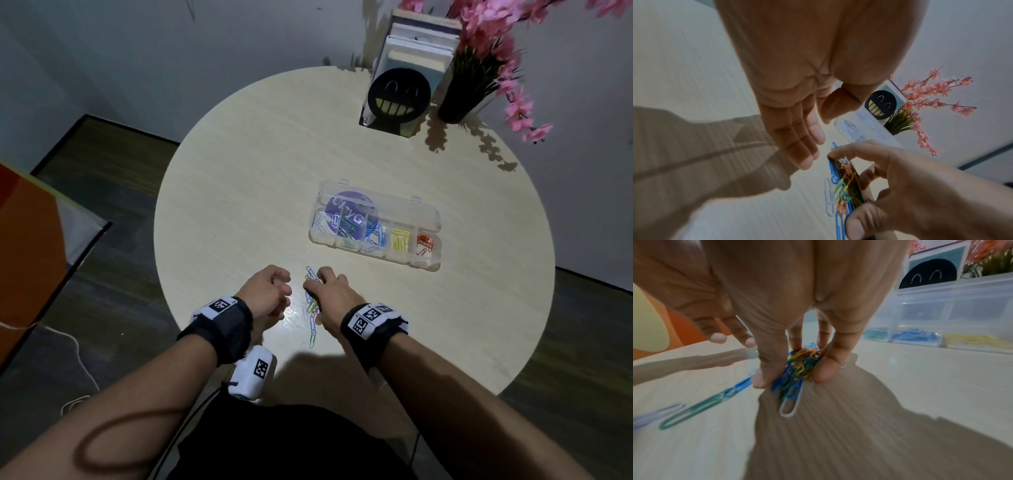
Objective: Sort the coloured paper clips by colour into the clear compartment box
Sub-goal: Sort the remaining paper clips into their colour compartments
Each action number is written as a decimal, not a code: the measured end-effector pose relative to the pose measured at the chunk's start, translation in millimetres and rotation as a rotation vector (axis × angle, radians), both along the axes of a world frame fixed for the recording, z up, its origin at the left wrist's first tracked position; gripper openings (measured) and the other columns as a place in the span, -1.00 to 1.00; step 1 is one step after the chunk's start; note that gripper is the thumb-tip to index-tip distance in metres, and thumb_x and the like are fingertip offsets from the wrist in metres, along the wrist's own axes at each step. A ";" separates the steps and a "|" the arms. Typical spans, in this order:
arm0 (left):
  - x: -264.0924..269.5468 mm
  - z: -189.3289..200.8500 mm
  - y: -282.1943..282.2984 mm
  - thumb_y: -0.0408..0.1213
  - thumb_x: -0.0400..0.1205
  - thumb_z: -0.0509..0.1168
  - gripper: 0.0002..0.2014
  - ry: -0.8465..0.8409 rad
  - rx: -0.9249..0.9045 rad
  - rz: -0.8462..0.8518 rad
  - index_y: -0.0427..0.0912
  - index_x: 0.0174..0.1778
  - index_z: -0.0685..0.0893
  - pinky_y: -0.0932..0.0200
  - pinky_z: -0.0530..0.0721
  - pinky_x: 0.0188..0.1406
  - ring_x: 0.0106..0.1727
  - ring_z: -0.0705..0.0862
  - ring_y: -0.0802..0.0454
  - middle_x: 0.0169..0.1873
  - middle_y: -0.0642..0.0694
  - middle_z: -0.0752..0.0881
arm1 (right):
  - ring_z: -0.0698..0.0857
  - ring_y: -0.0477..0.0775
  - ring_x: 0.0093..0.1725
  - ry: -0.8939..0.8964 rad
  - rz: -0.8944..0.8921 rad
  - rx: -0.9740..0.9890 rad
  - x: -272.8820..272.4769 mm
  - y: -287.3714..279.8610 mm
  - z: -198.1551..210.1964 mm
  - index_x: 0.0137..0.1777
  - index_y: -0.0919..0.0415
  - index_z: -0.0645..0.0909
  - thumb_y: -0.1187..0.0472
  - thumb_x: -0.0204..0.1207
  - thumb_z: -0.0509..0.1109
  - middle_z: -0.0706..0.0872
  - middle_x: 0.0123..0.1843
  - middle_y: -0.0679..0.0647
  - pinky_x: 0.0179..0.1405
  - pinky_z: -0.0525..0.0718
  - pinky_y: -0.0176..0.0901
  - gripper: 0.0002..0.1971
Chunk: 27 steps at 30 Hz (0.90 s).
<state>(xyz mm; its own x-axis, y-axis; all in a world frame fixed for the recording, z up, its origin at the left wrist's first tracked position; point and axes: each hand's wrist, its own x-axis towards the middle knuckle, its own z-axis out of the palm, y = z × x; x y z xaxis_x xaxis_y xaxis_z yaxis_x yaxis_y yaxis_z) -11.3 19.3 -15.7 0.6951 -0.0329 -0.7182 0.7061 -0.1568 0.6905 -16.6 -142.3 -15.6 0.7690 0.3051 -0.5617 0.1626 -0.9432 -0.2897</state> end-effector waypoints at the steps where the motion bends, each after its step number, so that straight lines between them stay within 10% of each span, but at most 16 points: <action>1: -0.3 -0.5 -0.9 -0.57 0.62 0.01 -0.72 0.005 -0.001 0.001 -0.28 0.14 0.52 0.05 0.56 -0.39 -0.29 0.57 -0.13 -0.16 -0.22 0.60 | 0.40 0.27 0.25 -0.017 -0.005 0.012 -0.1 -0.2 -0.2 0.30 0.01 0.43 0.40 0.38 0.43 0.31 0.37 0.07 -0.22 0.51 -0.01 -0.47; 19: 3.2 1.5 -16.5 -0.34 0.60 0.14 -0.93 0.081 -0.225 0.187 -0.20 -0.07 0.52 0.17 0.28 -0.44 -0.38 0.36 -0.03 -0.28 -0.19 0.43 | 0.62 0.26 0.08 0.012 -0.257 0.053 23.2 4.4 10.9 -0.06 0.24 0.67 0.50 0.40 0.24 0.59 0.08 0.20 -0.14 0.54 -0.14 -0.75; 27: -2.4 14.3 -27.5 -0.18 0.53 0.15 -0.77 0.335 -0.711 0.289 -0.24 -0.09 0.63 -0.08 0.71 -0.20 -0.27 0.70 -0.20 -0.25 -0.27 0.64 | 0.66 0.03 -0.14 0.047 -0.190 0.314 20.0 22.9 63.9 -0.13 0.00 0.72 0.35 0.32 0.45 0.68 -0.17 -0.02 -0.10 0.66 -0.17 -0.78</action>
